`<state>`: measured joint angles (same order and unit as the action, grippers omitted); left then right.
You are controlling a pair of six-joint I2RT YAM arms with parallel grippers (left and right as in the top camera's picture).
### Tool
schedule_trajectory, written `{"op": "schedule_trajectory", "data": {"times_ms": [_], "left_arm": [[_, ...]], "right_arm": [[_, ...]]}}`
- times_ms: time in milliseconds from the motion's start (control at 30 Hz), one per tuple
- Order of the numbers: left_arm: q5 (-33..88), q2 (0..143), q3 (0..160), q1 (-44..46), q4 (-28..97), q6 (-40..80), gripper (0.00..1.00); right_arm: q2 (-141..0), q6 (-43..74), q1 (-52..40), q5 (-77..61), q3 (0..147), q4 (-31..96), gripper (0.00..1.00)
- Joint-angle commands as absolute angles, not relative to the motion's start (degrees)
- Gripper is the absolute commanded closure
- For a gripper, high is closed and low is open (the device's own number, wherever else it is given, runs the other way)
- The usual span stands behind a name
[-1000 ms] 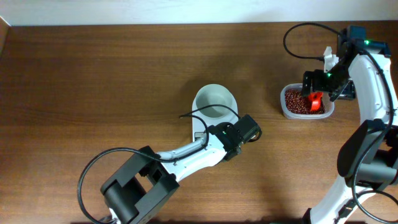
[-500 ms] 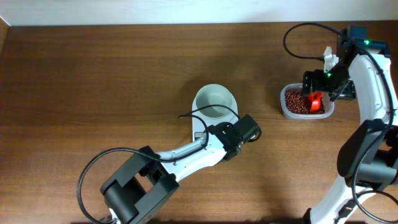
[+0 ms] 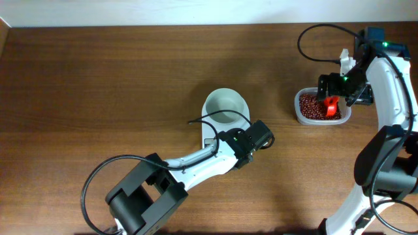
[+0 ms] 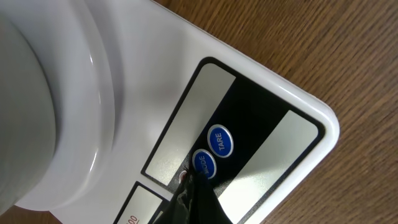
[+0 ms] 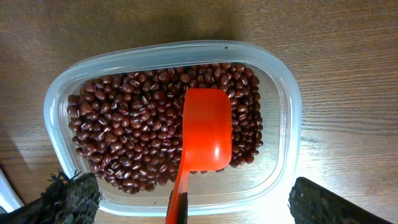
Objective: Scoop item into bowl and weigh 50g on scale
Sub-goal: 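Retract the left gripper away from the scale to the left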
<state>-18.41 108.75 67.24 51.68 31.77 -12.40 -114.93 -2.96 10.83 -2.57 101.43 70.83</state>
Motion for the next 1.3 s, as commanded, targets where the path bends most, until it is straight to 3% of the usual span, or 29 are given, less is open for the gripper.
{"op": "schedule_trajectory", "data": {"times_ms": [0,533,933,1100,1267], "left_arm": [[-17.91,109.93,67.16,51.07,32.18,-11.42,1.0],[-18.87,111.66,68.51,50.78,32.71,-11.9,1.0],[-15.18,85.86,71.11,49.19,37.06,-8.93,1.0],[-15.18,74.24,71.11,33.89,35.55,3.88,1.0],[-15.18,76.77,71.09,6.42,26.13,12.84,1.0]], "right_arm": [[-115.63,-2.57,10.9,-2.31,101.43,70.85,0.01],[-115.63,-2.57,10.9,-2.31,101.43,70.87,0.01],[-115.63,-2.57,10.9,-2.31,101.43,70.85,0.01],[-115.63,-2.57,10.9,-2.31,101.43,70.87,0.01],[-115.63,-2.57,10.9,-2.31,101.43,70.87,0.01]]}}
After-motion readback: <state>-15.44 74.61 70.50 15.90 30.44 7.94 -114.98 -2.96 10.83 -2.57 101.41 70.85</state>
